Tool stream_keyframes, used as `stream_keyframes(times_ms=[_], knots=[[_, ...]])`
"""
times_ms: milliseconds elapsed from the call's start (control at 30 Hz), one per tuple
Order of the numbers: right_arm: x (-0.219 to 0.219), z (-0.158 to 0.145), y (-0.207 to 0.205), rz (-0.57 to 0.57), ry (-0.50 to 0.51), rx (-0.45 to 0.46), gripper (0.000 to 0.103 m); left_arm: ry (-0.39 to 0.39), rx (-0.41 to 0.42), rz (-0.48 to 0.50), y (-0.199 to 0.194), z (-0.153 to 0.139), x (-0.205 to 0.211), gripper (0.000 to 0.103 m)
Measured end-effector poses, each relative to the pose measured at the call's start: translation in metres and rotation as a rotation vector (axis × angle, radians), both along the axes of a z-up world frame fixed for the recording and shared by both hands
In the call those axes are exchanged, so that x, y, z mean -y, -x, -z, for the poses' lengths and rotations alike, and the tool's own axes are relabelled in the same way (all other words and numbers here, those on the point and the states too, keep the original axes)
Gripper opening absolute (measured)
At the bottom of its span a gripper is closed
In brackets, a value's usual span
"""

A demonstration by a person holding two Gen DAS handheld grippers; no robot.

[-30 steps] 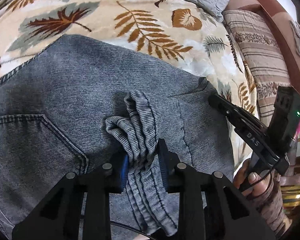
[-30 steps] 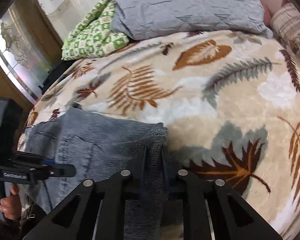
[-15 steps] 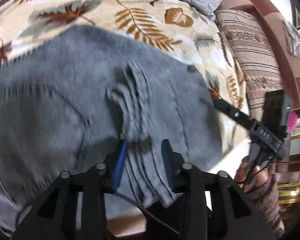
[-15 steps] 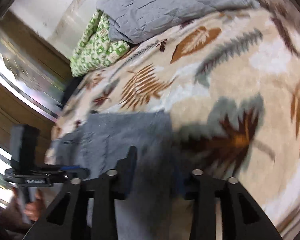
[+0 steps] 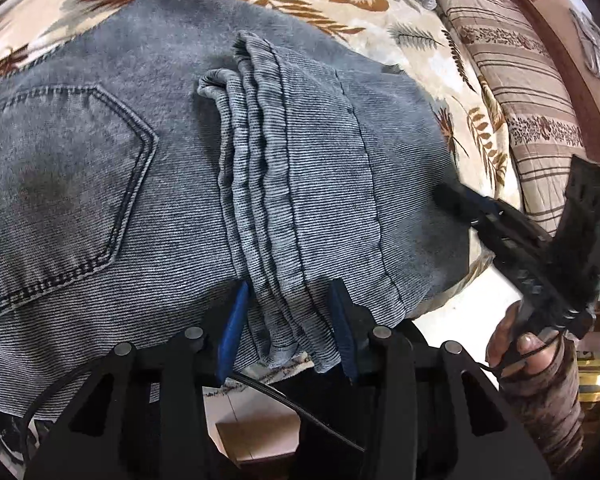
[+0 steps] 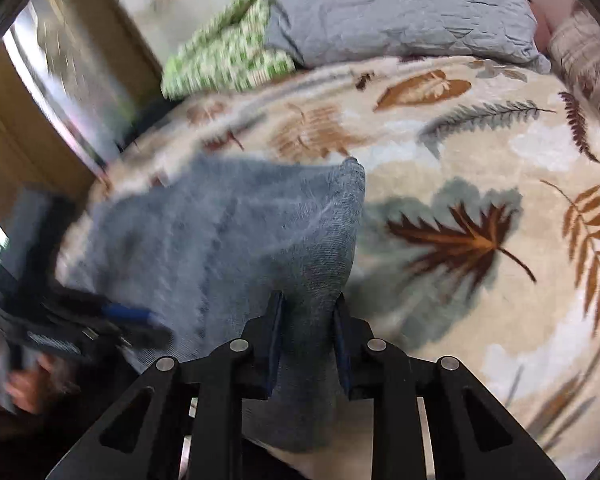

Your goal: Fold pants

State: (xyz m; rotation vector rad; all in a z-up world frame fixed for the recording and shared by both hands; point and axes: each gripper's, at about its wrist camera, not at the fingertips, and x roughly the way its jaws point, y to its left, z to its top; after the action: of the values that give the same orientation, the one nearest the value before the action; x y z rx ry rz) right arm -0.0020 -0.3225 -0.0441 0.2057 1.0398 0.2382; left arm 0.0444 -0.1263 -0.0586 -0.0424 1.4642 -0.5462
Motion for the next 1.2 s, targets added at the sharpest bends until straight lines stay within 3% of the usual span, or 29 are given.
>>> stream_keyframes(times_ms=[300,600,667,800,867,1033,1200], knots=[[0.012,0.026,0.010,0.049,-0.033,0.045,0.025,0.000,0.063,0.043,0.003,0.002,0.005,0.044],[0.011,0.025,0.009,0.087,-0.039,0.035,0.029,0.017,0.064,0.034,0.005,0.000,0.002,0.045],[0.007,0.021,0.006,0.095,-0.008,0.013,0.031,0.018,0.063,0.032,0.005,-0.002,0.002,0.045],[-0.004,0.008,0.005,0.103,0.070,-0.022,0.051,0.039,0.058,0.018,0.007,-0.012,-0.009,0.045],[-0.010,-0.001,0.008,0.091,0.091,-0.012,0.055,0.055,0.059,0.005,0.005,-0.018,-0.017,0.045],[-0.010,-0.020,0.013,0.122,0.071,0.010,0.057,0.096,0.062,-0.038,-0.005,-0.032,-0.041,0.047],[0.009,-0.031,0.005,0.186,0.004,0.019,0.059,0.165,-0.002,-0.116,-0.038,-0.032,-0.048,0.049]])
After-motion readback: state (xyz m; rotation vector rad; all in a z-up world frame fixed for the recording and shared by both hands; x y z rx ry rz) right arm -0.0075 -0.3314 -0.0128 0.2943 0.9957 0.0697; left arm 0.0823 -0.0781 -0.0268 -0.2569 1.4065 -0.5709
